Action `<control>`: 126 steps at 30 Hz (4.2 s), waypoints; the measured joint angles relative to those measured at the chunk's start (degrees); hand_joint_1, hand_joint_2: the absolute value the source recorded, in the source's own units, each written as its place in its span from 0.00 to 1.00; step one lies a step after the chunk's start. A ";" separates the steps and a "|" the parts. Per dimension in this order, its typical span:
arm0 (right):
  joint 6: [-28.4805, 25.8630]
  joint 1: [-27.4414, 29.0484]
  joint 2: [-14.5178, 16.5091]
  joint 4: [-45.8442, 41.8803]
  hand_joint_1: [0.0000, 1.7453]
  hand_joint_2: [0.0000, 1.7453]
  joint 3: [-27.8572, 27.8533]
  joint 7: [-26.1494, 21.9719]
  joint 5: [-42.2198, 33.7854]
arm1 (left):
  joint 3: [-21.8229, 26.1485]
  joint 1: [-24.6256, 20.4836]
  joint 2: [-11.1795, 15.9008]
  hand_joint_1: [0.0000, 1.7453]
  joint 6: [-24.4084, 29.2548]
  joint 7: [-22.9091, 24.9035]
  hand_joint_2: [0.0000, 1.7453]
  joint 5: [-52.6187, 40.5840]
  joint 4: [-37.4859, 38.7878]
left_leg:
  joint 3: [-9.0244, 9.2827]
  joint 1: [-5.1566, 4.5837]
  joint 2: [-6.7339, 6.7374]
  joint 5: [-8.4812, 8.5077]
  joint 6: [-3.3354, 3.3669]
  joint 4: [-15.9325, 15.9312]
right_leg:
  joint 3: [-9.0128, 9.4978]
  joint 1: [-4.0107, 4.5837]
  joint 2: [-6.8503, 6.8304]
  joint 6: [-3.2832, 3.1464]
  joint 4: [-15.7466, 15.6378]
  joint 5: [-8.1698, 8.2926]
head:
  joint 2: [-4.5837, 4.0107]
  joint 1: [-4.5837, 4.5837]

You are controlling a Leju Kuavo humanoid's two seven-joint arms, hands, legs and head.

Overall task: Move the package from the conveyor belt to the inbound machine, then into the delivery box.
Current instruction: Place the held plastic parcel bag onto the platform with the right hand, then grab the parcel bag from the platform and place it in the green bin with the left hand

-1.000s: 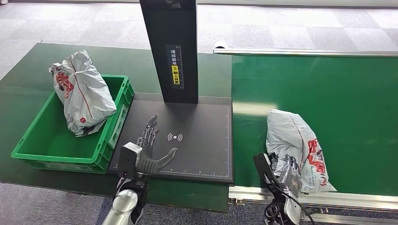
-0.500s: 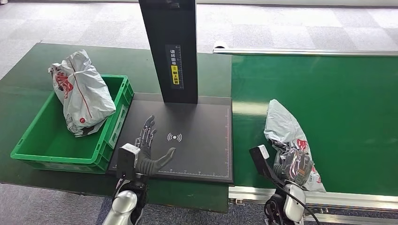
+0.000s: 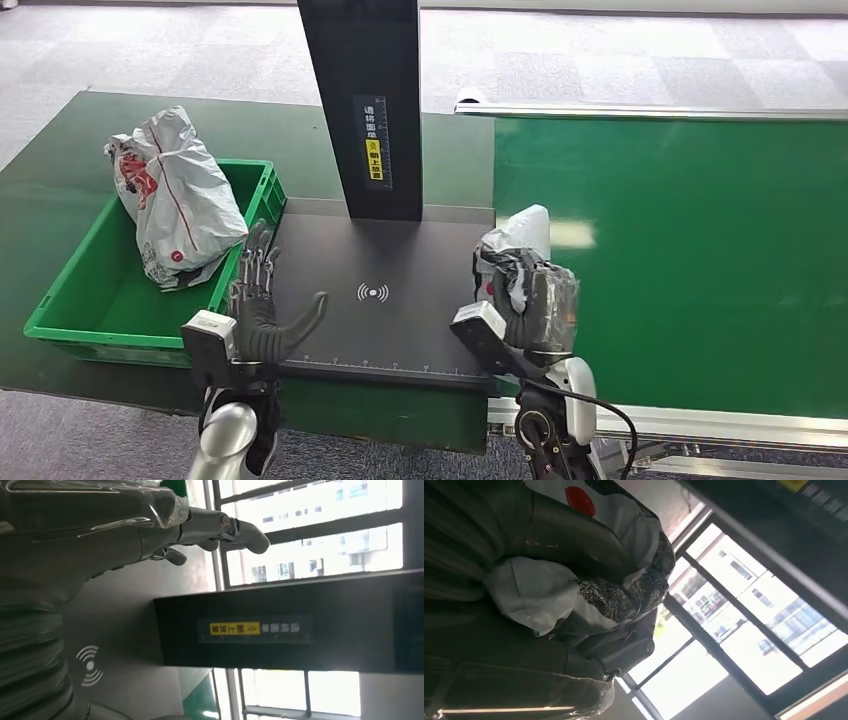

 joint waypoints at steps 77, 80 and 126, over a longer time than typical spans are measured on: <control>31.16 -32.54 7.35 51.93 0.00 0.00 -8.67 -15.43 -46.86 | 0.18 -5.27 0.31 0.00 -3.74 1.52 1.00 0.42 -0.65 | 0.06 0.00 -0.02 0.07 -0.01 0.04 | 0.02 0.00 -0.02 -0.02 0.01 0.06 | 0.00 0.01; 30.44 -32.33 7.35 51.14 0.00 0.00 -8.54 -16.90 -45.95 | 0.25 -5.22 0.37 0.00 -3.55 1.23 1.00 0.10 -0.74 | 0.05 0.00 -0.02 0.07 -0.01 0.04 | 0.02 0.00 -0.02 -0.02 0.01 0.06 | 0.00 0.01; 6.18 2.90 -4.69 -4.56 0.00 0.00 -2.89 -19.39 -38.39 | -20.13 -32.32 -3.34 0.00 10.47 24.61 1.00 -54.01 48.56 | 0.04 -0.02 -0.09 0.05 0.01 0.05 | 0.03 -0.02 -0.11 -0.02 -0.03 0.07 | 0.00 0.00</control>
